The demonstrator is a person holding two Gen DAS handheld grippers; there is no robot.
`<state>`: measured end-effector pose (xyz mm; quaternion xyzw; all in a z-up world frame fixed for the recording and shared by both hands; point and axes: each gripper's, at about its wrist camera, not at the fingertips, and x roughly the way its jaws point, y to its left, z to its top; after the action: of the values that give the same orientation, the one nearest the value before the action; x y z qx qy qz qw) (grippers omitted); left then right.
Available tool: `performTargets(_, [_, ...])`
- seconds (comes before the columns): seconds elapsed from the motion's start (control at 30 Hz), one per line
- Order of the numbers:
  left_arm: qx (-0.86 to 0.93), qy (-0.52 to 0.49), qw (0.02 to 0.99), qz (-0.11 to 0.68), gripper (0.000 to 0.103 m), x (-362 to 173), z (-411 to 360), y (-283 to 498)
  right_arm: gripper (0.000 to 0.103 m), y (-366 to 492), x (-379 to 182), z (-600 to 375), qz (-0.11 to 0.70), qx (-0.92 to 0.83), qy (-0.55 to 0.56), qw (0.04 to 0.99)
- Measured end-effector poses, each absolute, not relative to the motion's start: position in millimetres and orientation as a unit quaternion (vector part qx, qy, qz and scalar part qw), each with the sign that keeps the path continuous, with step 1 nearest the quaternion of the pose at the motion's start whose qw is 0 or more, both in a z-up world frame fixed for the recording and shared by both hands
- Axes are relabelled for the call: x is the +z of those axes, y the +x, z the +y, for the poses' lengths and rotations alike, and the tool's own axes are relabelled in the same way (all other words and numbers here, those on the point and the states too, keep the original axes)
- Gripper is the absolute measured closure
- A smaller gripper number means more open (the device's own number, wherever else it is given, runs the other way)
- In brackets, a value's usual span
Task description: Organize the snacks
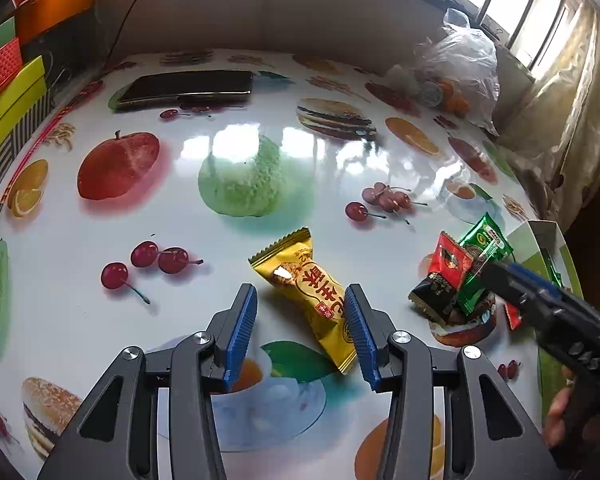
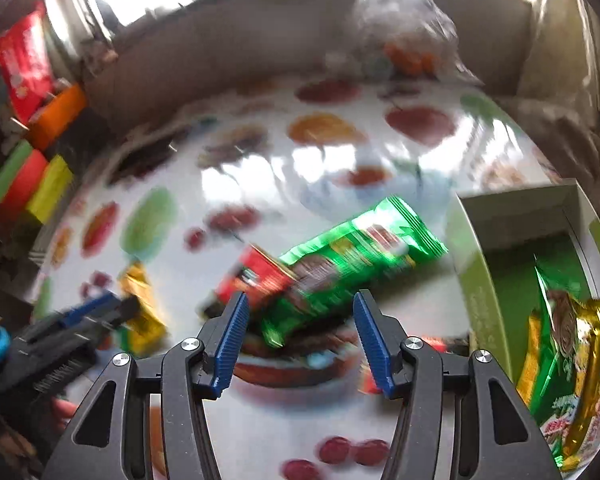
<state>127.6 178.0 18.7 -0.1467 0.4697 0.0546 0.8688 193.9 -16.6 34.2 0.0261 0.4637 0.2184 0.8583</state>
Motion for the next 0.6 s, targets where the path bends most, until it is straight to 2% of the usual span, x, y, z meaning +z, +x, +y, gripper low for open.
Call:
performTargets(0.23, [0.059,-0.148,0.868,0.469,0.056,19.3,180.6,124.2,0.048,202.1,23.1,14.3,0.488,0.216,0.024,0.845])
performTargets(0.6, [0.068,-0.152,0.868,0.467,0.056,20.5,192.5,120.4,0.048,194.0,18.3,43.8,0.472,0.226,-0.040,0.851])
